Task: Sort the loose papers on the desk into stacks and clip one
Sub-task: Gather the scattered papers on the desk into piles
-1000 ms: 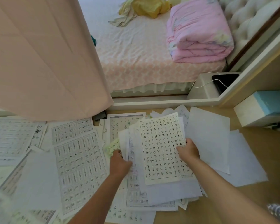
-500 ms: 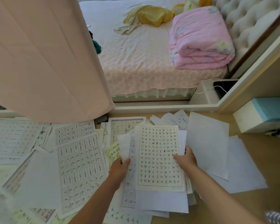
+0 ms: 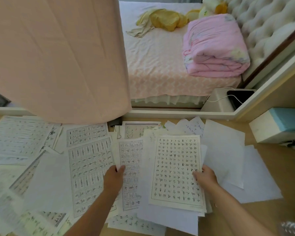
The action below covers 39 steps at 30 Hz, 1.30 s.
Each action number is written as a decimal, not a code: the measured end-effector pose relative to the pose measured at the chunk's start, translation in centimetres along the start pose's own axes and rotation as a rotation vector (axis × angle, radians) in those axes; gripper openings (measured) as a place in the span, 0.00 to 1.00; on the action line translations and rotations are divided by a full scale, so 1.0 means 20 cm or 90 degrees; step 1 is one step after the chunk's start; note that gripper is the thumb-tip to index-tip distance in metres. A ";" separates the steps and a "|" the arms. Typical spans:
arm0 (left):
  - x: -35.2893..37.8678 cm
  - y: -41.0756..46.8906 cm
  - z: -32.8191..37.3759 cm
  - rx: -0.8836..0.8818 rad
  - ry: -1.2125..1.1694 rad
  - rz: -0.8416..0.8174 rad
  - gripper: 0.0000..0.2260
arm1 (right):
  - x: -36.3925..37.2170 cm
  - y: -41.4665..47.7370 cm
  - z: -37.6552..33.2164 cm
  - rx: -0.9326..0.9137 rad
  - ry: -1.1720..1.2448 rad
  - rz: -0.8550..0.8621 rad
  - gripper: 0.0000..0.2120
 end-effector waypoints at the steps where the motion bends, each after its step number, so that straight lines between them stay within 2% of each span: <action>1: -0.01 0.00 -0.01 0.000 -0.007 -0.001 0.08 | 0.02 -0.02 -0.01 -0.006 0.000 -0.007 0.09; 5: -0.09 0.00 -0.01 0.021 0.024 0.005 0.15 | 0.10 -0.08 -0.08 -0.017 0.045 0.011 0.10; 8: -0.14 0.00 -0.02 0.066 0.078 0.003 0.10 | 0.20 -0.09 -0.15 -0.018 0.052 0.054 0.10; 12: -0.32 0.01 0.00 0.198 0.113 0.141 0.04 | 0.35 -0.10 -0.23 0.000 -0.099 0.131 0.27; 14: -0.37 0.04 0.04 0.246 0.121 0.149 0.02 | 0.43 -0.11 -0.23 0.019 -0.104 0.121 0.32; 17: -0.44 0.08 0.08 0.285 0.131 0.148 0.05 | 0.52 -0.14 -0.22 0.011 -0.042 0.089 0.28; 20: -0.55 0.16 0.02 0.215 0.088 0.162 0.05 | 0.54 -0.18 -0.19 -0.001 -0.034 0.116 0.26; 22: -0.60 0.23 -0.04 0.190 0.134 0.123 0.05 | 0.49 -0.27 -0.24 -0.094 -0.208 0.258 0.32; 23: -0.62 0.26 -0.05 0.199 0.165 0.109 0.04 | 0.51 -0.32 -0.30 -0.196 -0.309 0.324 0.35; 24: -0.65 0.27 -0.03 0.223 0.181 0.108 0.04 | 0.56 -0.39 -0.37 -0.312 -0.376 0.341 0.36; 26: -0.71 0.28 0.03 0.280 0.142 0.112 0.04 | 0.74 -0.47 -0.43 -0.437 -0.425 0.183 0.31; 28: -0.74 0.25 0.13 0.297 0.055 0.063 0.05 | 0.91 -0.50 -0.41 -0.388 -0.461 -0.007 0.21; 30: -0.76 0.19 0.26 0.309 -0.020 -0.006 0.05 | 0.99 -0.57 -0.44 -0.338 -0.508 -0.067 0.21; 31: -0.75 0.16 0.33 0.316 -0.046 -0.039 0.05 | 1.02 -0.62 -0.47 -0.316 -0.448 -0.118 0.24; 33: -0.69 0.09 0.46 0.335 -0.070 -0.119 0.04 | 1.07 -0.77 -0.55 -0.255 -0.161 -0.333 0.32; 35: -0.55 0.01 0.55 0.360 -0.065 -0.211 0.05 | 1.09 -0.89 -0.62 -0.208 0.098 -0.507 0.30; 36: -0.46 -0.02 0.57 0.368 -0.066 -0.257 0.06 | 1.07 -0.92 -0.64 -0.196 0.170 -0.538 0.26; 37: -0.36 -0.04 0.57 0.368 -0.082 -0.303 0.05 | 1.04 -0.92 -0.65 -0.187 0.205 -0.523 0.23; 39: -0.17 -0.08 0.53 0.355 -0.105 -0.397 0.07 | 0.94 -0.83 -0.59 -0.146 0.197 -0.393 0.20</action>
Point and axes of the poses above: each hand's wrist, its own y-axis towards the middle knuckle, its own x-axis out of the palm, z = x × y, the point moved 9 cm from there along y, towards the middle knuckle, and after that the axes turned 13 degrees about x, right-handed, at the moved point
